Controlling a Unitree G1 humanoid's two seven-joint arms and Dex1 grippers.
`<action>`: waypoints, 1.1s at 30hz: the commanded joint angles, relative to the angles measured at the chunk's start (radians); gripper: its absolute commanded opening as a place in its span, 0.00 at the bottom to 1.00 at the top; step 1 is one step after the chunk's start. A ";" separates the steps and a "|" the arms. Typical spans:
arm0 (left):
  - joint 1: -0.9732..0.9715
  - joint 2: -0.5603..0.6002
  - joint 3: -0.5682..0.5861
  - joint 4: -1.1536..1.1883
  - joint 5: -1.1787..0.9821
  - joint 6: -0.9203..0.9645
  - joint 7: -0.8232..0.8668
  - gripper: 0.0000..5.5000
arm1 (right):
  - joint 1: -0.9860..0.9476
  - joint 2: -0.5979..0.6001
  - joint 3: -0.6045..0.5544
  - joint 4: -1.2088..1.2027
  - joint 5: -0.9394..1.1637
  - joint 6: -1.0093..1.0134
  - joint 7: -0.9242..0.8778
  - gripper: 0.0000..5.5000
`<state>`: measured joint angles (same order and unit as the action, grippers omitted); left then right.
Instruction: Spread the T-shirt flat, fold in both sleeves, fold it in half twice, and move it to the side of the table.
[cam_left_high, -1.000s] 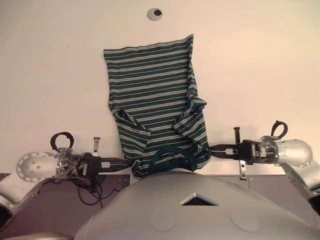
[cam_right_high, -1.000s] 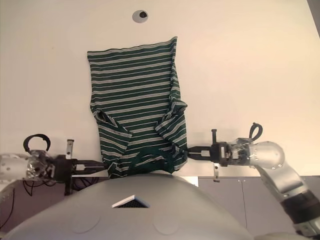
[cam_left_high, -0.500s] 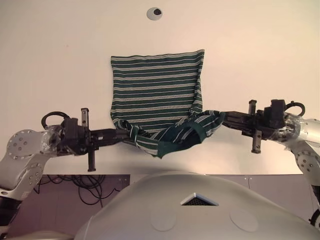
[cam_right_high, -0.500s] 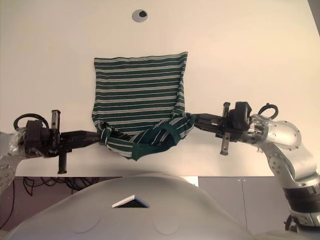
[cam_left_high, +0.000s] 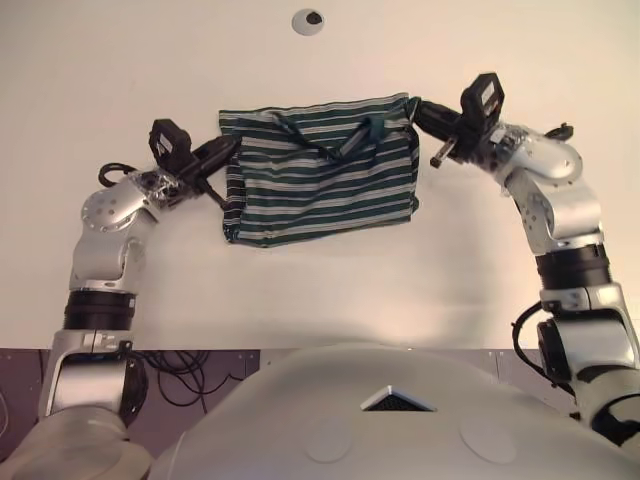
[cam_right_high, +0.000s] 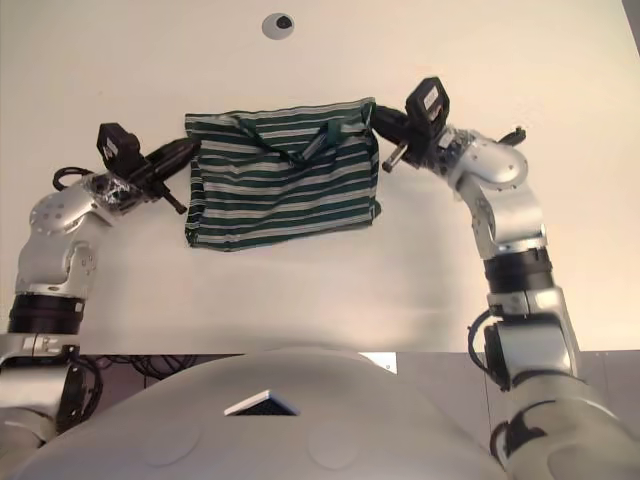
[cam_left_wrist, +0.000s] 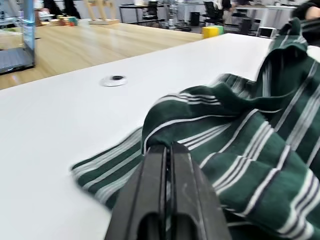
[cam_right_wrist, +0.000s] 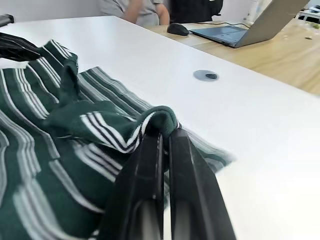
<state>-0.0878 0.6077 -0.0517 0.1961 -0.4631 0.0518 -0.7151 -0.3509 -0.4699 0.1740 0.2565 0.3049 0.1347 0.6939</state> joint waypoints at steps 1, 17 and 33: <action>-0.044 -0.045 0.039 0.029 0.028 0.063 0.059 0.00 | -0.100 0.065 0.005 0.178 -0.080 -0.071 -0.012 0.00; -0.141 -0.077 0.033 0.289 0.293 0.102 0.198 0.04 | -0.346 0.221 -0.103 0.737 -0.177 -0.296 -0.073 0.22; -0.261 -0.089 0.138 0.475 0.416 -0.183 0.395 0.35 | -0.246 0.192 0.006 0.601 -0.373 -0.646 -0.017 0.55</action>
<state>-0.3508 0.5072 0.1012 0.6801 -0.0874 -0.0832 -0.3337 -0.6322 -0.2503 0.1323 0.9011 -0.0090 -0.4621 0.6718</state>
